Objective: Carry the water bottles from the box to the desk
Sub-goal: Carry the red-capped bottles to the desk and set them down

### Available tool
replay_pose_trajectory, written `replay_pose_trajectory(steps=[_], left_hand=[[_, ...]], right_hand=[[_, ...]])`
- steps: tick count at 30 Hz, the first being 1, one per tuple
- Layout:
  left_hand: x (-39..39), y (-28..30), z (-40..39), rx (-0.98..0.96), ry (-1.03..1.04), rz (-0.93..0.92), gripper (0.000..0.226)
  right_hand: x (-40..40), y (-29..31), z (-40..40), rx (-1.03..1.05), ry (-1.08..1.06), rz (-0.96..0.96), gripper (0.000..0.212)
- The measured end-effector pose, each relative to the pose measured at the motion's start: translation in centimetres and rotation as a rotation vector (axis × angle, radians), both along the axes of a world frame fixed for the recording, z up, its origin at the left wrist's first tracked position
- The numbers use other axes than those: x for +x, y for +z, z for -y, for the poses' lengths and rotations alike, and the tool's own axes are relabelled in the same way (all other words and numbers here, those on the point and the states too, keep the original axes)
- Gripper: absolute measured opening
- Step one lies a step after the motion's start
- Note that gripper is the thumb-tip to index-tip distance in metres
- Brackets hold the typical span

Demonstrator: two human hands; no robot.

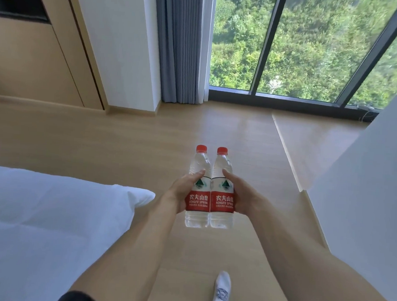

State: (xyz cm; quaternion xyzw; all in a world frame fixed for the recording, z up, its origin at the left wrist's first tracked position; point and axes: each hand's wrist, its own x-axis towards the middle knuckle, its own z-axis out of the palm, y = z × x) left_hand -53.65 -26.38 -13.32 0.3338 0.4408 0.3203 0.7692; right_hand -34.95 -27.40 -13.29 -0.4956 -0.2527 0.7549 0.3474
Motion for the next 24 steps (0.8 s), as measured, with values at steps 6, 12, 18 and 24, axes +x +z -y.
replay_pose_trajectory(steps=[6, 12, 18, 24], left_hand=[[-1.8, -1.2, -7.7, -0.003, 0.140, -0.038, 0.045], [-2.4, -1.2, -17.3, -0.014, 0.289, -0.107, 0.052], [-1.4, 0.2, -26.9, 0.005, 0.401, -0.116, 0.052], [-1.7, 1.2, -34.0, 0.014, 0.497, -0.099, 0.047]], right_hand=[[-2.0, -1.9, -9.6, -0.036, 0.110, -0.022, 0.060], [-3.0, -2.2, -21.1, -0.064, 0.230, -0.033, 0.066], [-2.7, -1.5, -32.3, -0.085, 0.282, -0.018, 0.061], [-3.6, -0.2, -41.0, -0.069, 0.322, 0.037, 0.063]])
